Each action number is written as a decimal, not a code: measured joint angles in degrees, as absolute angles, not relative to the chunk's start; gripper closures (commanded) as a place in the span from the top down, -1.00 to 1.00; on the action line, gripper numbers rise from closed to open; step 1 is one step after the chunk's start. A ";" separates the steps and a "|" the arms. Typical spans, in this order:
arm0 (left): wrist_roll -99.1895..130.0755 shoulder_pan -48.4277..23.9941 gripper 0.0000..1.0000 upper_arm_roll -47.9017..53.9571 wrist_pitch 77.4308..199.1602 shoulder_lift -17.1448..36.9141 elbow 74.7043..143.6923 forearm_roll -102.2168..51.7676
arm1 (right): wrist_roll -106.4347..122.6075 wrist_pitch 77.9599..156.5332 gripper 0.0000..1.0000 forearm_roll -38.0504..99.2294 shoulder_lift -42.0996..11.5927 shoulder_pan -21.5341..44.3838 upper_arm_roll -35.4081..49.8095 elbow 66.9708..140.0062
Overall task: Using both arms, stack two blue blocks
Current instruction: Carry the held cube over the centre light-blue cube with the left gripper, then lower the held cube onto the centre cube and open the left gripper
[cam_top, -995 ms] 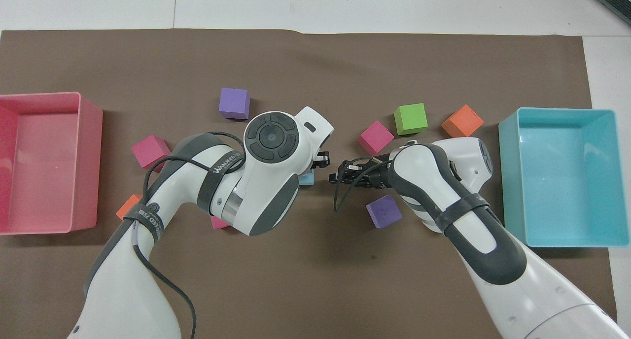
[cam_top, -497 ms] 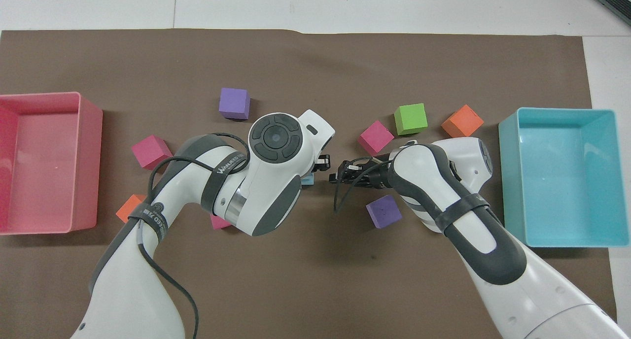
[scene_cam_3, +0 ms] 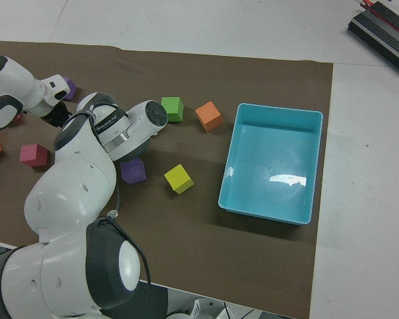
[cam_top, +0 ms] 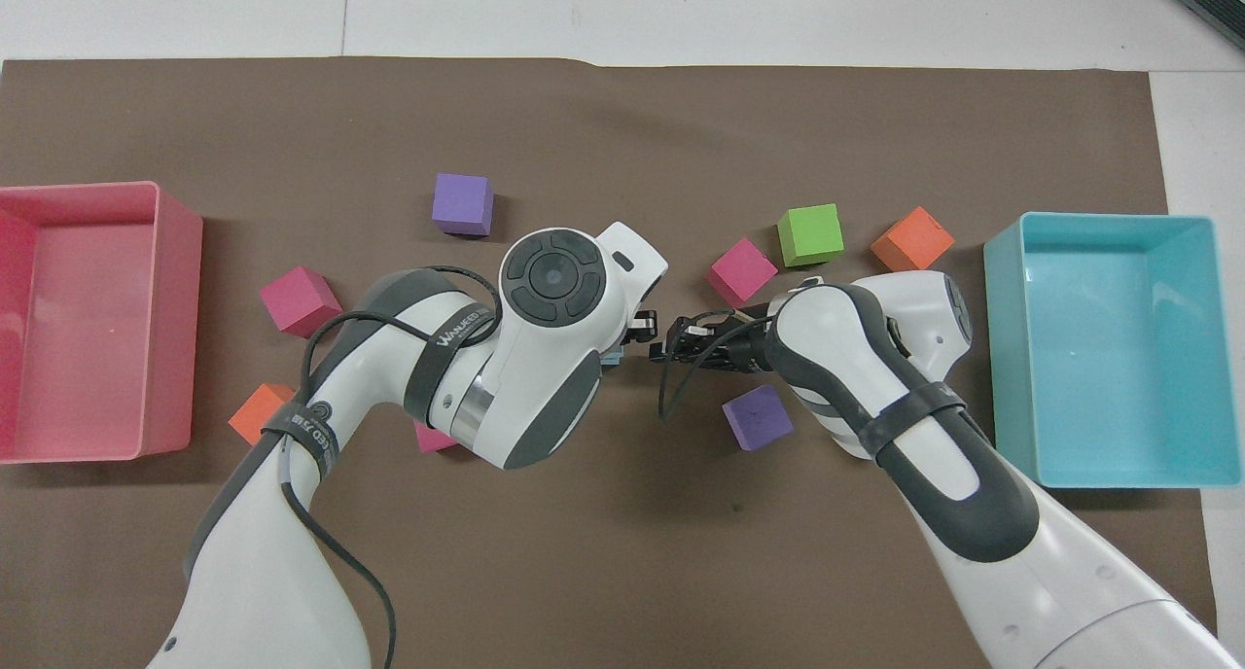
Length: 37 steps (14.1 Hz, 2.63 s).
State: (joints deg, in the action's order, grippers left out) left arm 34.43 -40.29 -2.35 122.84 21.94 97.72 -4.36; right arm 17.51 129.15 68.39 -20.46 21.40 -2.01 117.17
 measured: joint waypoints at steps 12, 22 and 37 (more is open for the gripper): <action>34.43 -40.29 -0.32 -2.36 122.58 22.89 97.44 -4.36 | 17.51 129.15 -1.00 68.39 -20.46 21.40 -2.01 117.17; 34.43 -40.29 0.55 -2.37 122.53 22.89 97.43 -4.36 | 17.51 129.15 -1.00 68.39 -20.46 21.40 -2.01 117.17; 34.42 -40.23 1.00 -2.93 121.53 20.58 95.83 -4.52 | 17.51 129.15 -1.00 68.39 -20.45 21.39 -2.03 117.15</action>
